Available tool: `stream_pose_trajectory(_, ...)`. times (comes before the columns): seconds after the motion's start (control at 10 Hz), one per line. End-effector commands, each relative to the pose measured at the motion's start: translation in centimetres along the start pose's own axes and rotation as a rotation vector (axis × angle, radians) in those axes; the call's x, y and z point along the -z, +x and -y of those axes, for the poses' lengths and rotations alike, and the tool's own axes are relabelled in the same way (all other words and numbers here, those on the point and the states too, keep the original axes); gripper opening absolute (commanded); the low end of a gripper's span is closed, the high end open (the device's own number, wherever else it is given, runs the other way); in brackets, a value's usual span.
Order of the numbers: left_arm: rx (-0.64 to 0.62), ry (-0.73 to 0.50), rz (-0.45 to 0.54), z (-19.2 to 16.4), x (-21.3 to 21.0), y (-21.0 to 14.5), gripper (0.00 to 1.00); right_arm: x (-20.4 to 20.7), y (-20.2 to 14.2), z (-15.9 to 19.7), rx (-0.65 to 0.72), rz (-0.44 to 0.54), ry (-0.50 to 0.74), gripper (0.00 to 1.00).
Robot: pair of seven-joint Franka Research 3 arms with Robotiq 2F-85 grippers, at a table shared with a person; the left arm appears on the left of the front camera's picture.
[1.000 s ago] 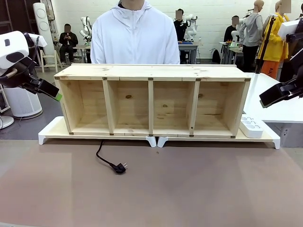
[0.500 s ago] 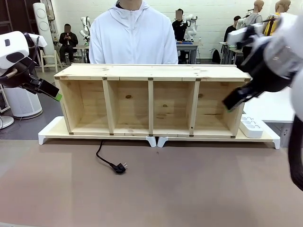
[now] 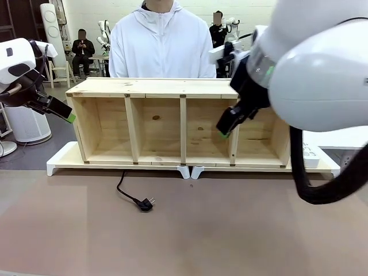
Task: Perform cable management.
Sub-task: When the cord part of the Power Cable appears at the lower middle area of the table and stops, grasp the cord part of the Power Cable.
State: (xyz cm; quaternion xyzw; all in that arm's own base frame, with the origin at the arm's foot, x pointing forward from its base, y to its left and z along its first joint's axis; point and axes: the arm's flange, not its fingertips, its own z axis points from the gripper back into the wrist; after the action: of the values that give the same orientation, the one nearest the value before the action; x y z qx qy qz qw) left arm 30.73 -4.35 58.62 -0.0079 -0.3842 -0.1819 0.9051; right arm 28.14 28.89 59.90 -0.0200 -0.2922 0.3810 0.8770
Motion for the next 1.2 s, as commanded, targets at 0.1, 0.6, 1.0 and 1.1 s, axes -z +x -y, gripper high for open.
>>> stream_pose_trajectory(0.1,-0.015,0.000,0.011,0.0,0.3,0.2,1.00,4.0,3.7,-1.4,-0.107,0.029,0.112,1.00)
stream_pose_trajectory(0.6,-0.015,0.000,0.011,0.0,0.3,0.2,1.00,12.3,8.1,-5.6,-0.236,0.061,0.267,1.00)
stream_pose_trajectory(1.0,-0.015,0.000,0.011,0.0,0.3,0.2,1.00,17.6,9.5,-10.7,-0.325,0.013,0.377,1.00)
stream_pose_trajectory(1.1,-0.015,0.000,0.011,0.0,0.3,0.2,1.00,18.6,9.9,-11.2,-0.316,0.028,0.388,1.00)
